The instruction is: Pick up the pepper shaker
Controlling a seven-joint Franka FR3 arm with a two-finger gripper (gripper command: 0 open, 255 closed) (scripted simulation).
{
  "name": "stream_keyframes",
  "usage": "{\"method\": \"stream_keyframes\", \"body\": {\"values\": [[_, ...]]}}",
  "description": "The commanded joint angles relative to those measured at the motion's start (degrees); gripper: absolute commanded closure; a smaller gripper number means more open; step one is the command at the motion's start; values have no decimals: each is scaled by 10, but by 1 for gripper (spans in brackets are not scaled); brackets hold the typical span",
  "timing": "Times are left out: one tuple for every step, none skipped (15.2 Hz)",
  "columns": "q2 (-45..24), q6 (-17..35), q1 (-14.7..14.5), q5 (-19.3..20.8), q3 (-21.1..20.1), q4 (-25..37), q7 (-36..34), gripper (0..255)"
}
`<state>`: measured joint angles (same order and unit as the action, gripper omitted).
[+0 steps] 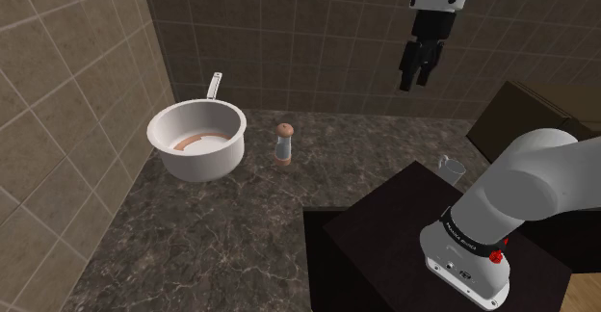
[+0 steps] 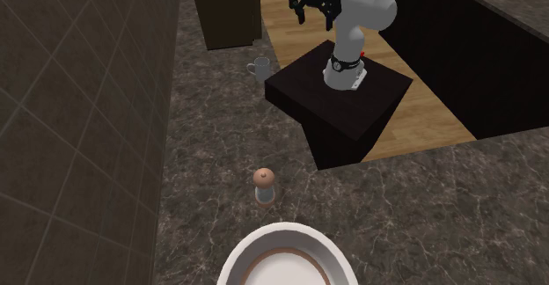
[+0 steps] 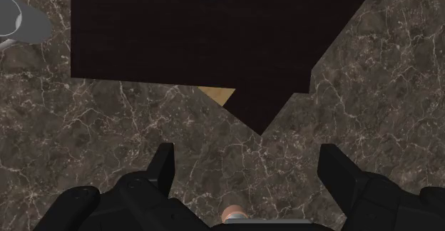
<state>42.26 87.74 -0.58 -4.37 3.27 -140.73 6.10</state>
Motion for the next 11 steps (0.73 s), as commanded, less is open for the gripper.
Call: {"method": "stream_keyframes", "body": {"values": [[0,0,0,0,0,0,0,0],[-14,22,-2,-3,-3,-5,-1,0],[-28,44,-5,-6,-5,-10,-1,0],[-44,65,-7,-9,-8,-13,-2,0],[-60,87,-9,-11,-11,-16,-2,0],[-76,108,-12,-14,-13,-17,-2,0],[-94,129,-14,-17,-16,-18,-3,0],[-112,150,-17,-20,-18,-18,-3,0],[-130,171,-19,-22,-21,-17,-3,0],[-150,191,-21,-25,-23,-16,-3,0],[-169,210,-23,-28,-26,-13,-3,0]]}}
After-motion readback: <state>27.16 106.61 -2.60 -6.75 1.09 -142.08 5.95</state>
